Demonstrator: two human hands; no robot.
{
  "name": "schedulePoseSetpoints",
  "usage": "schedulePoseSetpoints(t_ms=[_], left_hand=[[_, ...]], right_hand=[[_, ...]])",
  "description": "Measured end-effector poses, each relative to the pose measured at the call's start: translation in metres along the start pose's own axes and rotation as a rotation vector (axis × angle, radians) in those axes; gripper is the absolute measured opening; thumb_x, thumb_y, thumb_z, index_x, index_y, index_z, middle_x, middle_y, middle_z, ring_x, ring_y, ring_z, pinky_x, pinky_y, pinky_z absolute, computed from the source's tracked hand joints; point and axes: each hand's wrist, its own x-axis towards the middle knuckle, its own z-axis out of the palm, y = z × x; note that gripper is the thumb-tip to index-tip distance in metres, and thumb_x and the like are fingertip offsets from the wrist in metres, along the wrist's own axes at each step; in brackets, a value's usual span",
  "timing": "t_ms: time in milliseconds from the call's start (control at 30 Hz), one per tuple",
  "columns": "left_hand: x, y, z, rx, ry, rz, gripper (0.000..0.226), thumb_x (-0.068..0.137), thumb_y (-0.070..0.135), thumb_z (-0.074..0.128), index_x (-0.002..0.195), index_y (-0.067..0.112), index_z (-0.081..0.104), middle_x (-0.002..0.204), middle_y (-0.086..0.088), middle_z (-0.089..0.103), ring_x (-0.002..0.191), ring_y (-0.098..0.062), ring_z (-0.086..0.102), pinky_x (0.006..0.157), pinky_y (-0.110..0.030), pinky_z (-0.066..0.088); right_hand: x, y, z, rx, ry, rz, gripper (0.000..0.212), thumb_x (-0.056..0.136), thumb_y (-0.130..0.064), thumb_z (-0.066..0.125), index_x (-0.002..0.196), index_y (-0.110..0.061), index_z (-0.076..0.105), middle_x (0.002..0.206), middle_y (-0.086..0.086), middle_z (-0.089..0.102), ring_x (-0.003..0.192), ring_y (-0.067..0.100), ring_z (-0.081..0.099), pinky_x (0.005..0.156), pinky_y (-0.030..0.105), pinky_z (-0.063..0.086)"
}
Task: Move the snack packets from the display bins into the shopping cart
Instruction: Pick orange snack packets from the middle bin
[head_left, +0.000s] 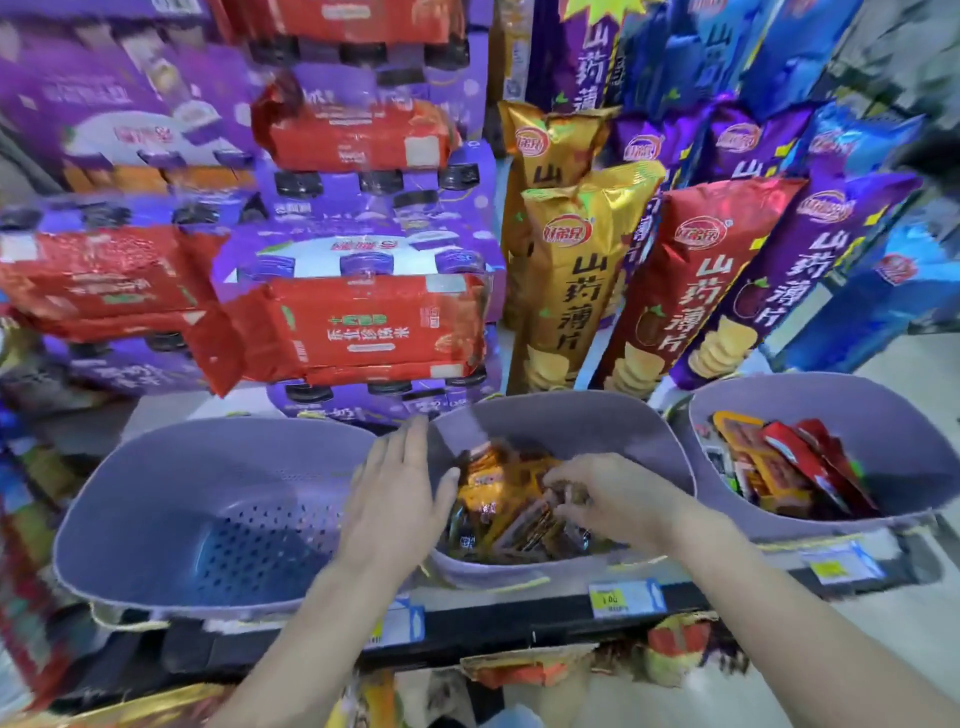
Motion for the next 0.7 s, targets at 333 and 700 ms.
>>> schedulePoseSetpoints(t_ms=[333, 700], left_hand=[[0.007, -0.013, 0.013, -0.085, -0.041, 0.013, 0.066, 0.104, 0.043, 0.051, 0.161, 0.015, 0.033, 0.154, -0.004, 0.049, 0.143, -0.022, 0.038, 0.114, -0.042, 0.041], [0.007, -0.013, 0.012, -0.148, -0.013, -0.008, 0.065, 0.103, 0.04, 0.054, 0.161, 0.02, 0.034, 0.151, -0.001, 0.052, 0.141, -0.019, 0.038, 0.109, -0.041, 0.045]], right_hand=[[0.071, 0.0, 0.036, -0.223, -0.279, -0.099, 0.038, 0.09, -0.031, 0.074, 0.121, -0.012, 0.067, 0.128, 0.012, 0.06, 0.117, 0.031, 0.053, 0.086, 0.031, 0.037], [0.075, 0.018, 0.024, -0.124, -0.213, -0.175, 0.022, 0.096, -0.038, 0.067, 0.11, -0.022, 0.074, 0.107, -0.007, 0.054, 0.102, 0.018, 0.056, 0.084, 0.035, 0.044]])
